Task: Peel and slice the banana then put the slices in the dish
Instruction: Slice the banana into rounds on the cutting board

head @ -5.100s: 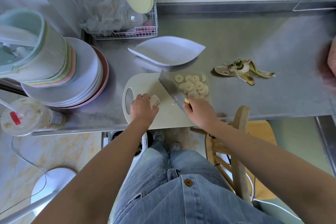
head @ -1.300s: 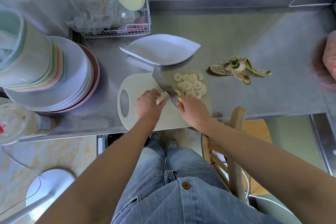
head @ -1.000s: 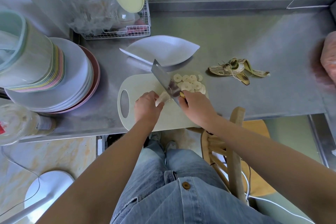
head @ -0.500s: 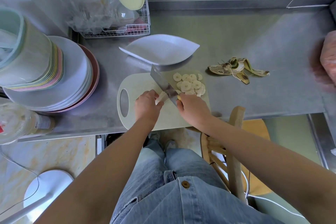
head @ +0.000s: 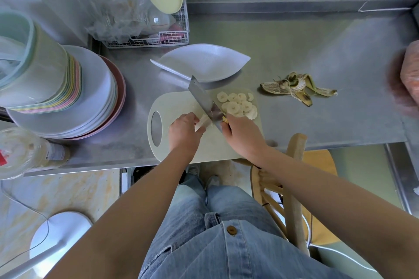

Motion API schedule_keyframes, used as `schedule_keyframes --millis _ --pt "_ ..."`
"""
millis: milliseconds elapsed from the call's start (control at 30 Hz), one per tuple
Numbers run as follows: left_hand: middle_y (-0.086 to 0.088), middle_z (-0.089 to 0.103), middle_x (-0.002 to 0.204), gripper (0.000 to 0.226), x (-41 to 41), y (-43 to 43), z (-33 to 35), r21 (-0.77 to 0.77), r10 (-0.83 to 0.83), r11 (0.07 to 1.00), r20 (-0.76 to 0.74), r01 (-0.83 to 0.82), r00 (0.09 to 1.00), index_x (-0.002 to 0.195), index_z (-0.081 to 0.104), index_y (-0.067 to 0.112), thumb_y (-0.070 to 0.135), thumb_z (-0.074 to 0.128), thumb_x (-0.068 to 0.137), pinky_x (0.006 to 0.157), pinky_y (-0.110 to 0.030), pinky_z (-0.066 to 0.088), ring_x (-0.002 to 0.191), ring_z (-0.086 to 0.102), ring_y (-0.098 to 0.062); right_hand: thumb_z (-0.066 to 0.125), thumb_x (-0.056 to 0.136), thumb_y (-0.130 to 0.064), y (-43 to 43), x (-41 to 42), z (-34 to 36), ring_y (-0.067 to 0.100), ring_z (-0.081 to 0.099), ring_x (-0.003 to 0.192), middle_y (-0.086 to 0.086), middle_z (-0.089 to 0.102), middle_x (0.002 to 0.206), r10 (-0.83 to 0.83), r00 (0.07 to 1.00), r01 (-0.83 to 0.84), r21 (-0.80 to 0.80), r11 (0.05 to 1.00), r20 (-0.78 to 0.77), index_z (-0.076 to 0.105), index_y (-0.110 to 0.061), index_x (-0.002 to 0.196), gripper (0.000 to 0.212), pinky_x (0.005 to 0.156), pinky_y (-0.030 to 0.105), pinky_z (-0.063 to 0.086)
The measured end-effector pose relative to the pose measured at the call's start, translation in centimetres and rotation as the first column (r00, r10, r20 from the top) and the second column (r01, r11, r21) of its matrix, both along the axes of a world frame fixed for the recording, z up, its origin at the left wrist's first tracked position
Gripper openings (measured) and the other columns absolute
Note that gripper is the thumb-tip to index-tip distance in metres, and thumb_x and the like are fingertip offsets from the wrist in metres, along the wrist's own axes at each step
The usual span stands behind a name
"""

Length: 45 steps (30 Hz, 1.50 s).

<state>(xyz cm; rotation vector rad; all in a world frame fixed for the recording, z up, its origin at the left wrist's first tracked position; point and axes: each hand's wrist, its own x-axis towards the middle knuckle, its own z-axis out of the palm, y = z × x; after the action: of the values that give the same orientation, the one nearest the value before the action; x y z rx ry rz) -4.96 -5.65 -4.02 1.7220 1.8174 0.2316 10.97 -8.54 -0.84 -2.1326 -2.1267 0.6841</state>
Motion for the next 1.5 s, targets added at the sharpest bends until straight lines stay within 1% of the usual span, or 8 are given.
schedule_keyframes --millis 267,400,533,733,933,1133,1367,1500 --pt "0.0 0.068 0.103 0.022 0.1 0.1 0.2 0.004 -0.007 1.0 -0.016 0.007 1.0 0.101 0.065 0.016 0.029 0.071 0.084 0.079 -0.032 0.05 0.09 0.062 -0.022 0.036 0.099 -0.028 -0.1 0.3 0.7 0.02 0.046 0.057 -0.003 0.036 0.058 0.043 0.999 -0.043 -0.001 0.999 -0.006 0.039 -0.015 0.08 0.023 0.054 0.03 0.032" --pt "0.001 0.068 0.102 0.022 0.1 0.1 0.2 0.001 -0.004 1.0 -0.014 0.004 1.0 0.101 0.065 0.016 0.029 0.071 0.083 0.079 -0.032 0.05 0.089 0.062 -0.022 0.035 0.1 -0.026 -0.2 0.1 0.6 0.02 0.048 0.061 -0.001 0.041 0.064 0.046 0.999 -0.046 -0.009 0.999 0.014 0.051 -0.01 0.092 0.024 0.056 0.03 0.037" --pt "-0.001 0.068 0.101 0.021 0.1 0.0 0.2 -0.004 0.01 1.0 0.004 -0.01 1.0 0.099 0.066 0.016 0.027 0.072 0.083 0.079 -0.032 0.05 0.088 0.062 -0.023 0.034 0.1 -0.024 -0.3 -0.1 -0.1 0.02 0.045 0.06 -0.004 0.034 0.06 0.044 0.999 -0.043 -0.04 0.998 0.027 0.049 -0.009 0.09 0.024 0.052 0.027 0.028" --pt "0.0 0.068 0.101 0.022 0.0 0.1 0.3 -0.006 0.01 1.0 0.012 -0.01 1.0 0.099 0.067 0.015 0.027 0.073 0.082 0.079 -0.032 0.049 0.088 0.062 -0.022 0.034 0.1 -0.026 -0.6 -0.8 -1.2 0.024 0.049 0.069 0.003 0.046 0.073 0.006 1.0 -0.004 -0.088 0.996 0.021 0.055 -0.006 0.1 0.029 0.06 0.031 0.034" --pt "-0.001 0.068 0.101 0.022 -0.1 0.1 0.3 -0.008 0.003 1.0 0.021 -0.003 1.0 0.099 0.067 0.014 0.026 0.073 0.082 0.081 -0.033 0.049 0.09 0.062 -0.023 0.036 0.1 -0.027 -0.3 -0.3 -0.6 0.024 0.049 0.061 0.004 0.045 0.065 0.0 1.0 0.0 -0.025 1.0 0.008 0.043 -0.013 0.081 0.024 0.055 0.031 0.032" --pt "-0.001 0.068 0.103 0.021 -0.1 0.2 0.4 -0.012 -0.011 1.0 0.008 0.012 1.0 0.101 0.066 0.015 0.026 0.072 0.083 0.08 -0.032 0.048 0.092 0.062 -0.024 0.038 0.098 -0.027 0.0 0.1 0.6 0.024 0.047 0.058 0.005 0.044 0.063 0.003 1.0 -0.003 -0.006 1.0 -0.009 0.039 -0.014 0.079 0.023 0.054 0.03 0.031" --pt "-0.001 0.069 0.102 0.021 -0.1 0.2 0.3 -0.01 -0.009 1.0 0.006 0.009 1.0 0.1 0.066 0.015 0.026 0.072 0.083 0.081 -0.033 0.05 0.089 0.063 -0.023 0.036 0.097 -0.026 -0.3 0.1 0.4 0.025 0.053 0.062 0.005 0.048 0.067 0.015 1.0 -0.016 -0.015 1.0 -0.017 0.046 -0.012 0.085 0.021 0.058 0.036 0.045" --pt "0.0 0.069 0.102 0.02 -0.1 0.1 0.3 -0.011 -0.005 1.0 0.006 0.005 1.0 0.099 0.066 0.016 0.027 0.072 0.083 0.079 -0.033 0.051 0.088 0.063 -0.023 0.034 0.098 -0.025 -0.4 -0.2 0.0 0.022 0.048 0.06 -0.002 0.038 0.06 0.047 0.999 -0.046 -0.046 0.998 0.021 0.041 -0.015 0.082 0.021 0.055 0.031 0.035"
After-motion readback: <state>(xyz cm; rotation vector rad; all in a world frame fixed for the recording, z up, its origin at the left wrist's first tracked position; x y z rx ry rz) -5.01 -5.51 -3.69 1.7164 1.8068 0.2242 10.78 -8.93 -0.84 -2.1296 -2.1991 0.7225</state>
